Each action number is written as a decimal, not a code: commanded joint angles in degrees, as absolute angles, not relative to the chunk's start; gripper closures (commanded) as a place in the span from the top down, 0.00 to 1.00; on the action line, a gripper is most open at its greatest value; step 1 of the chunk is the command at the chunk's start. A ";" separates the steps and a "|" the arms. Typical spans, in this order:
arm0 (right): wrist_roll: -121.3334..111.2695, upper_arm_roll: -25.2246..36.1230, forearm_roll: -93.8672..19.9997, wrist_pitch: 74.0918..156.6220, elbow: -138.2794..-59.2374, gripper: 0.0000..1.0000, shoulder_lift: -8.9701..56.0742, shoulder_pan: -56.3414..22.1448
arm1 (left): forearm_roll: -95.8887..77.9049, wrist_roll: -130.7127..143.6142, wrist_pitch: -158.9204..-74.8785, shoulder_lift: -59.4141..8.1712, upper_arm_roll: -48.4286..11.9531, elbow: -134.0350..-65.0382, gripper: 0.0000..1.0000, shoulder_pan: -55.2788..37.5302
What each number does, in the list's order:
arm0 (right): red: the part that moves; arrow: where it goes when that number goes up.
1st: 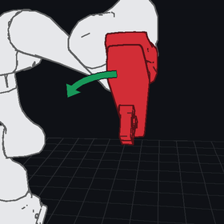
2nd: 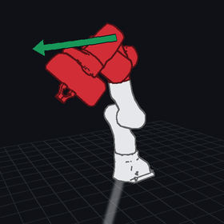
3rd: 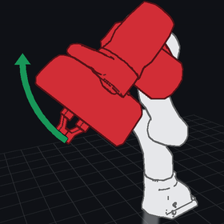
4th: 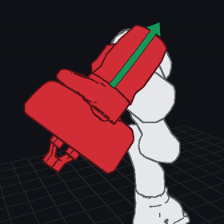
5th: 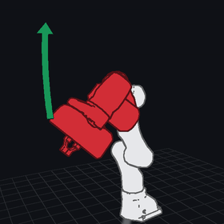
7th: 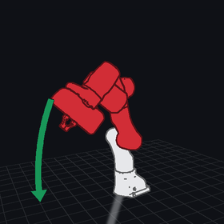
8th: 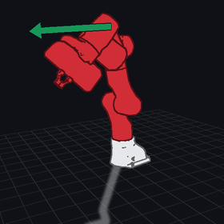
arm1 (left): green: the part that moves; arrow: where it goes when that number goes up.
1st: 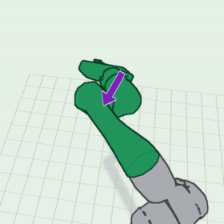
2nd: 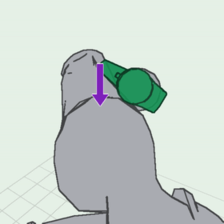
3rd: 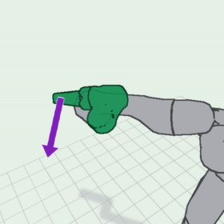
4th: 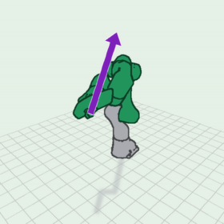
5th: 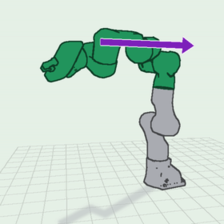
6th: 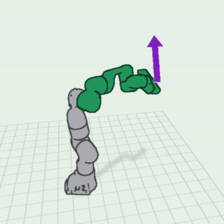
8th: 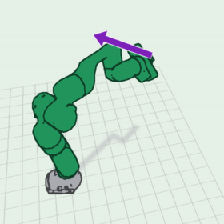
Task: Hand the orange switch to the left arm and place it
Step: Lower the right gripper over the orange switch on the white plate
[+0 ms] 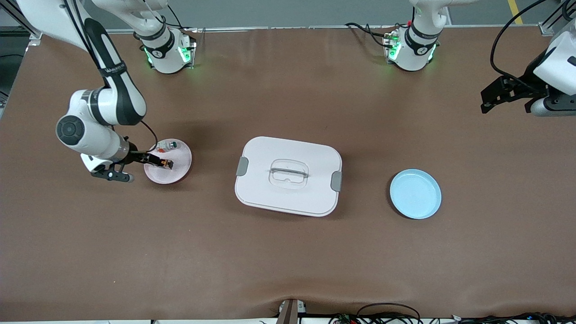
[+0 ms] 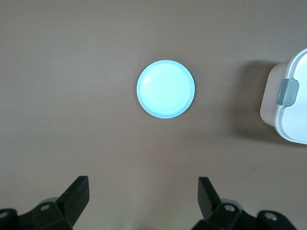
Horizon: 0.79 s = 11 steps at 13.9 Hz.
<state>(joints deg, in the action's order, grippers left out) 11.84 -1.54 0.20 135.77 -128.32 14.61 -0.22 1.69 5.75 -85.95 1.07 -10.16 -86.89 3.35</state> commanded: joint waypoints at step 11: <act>15.03 -1.32 1.23 141.85 -131.22 1.00 17.49 -2.99 | 1.23 4.92 -86.04 1.49 -10.20 -86.48 1.00 3.60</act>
<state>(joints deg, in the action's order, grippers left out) 13.44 -1.53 0.21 141.01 -130.25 17.77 -2.56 1.69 5.75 -85.97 1.07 -10.16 -86.77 3.38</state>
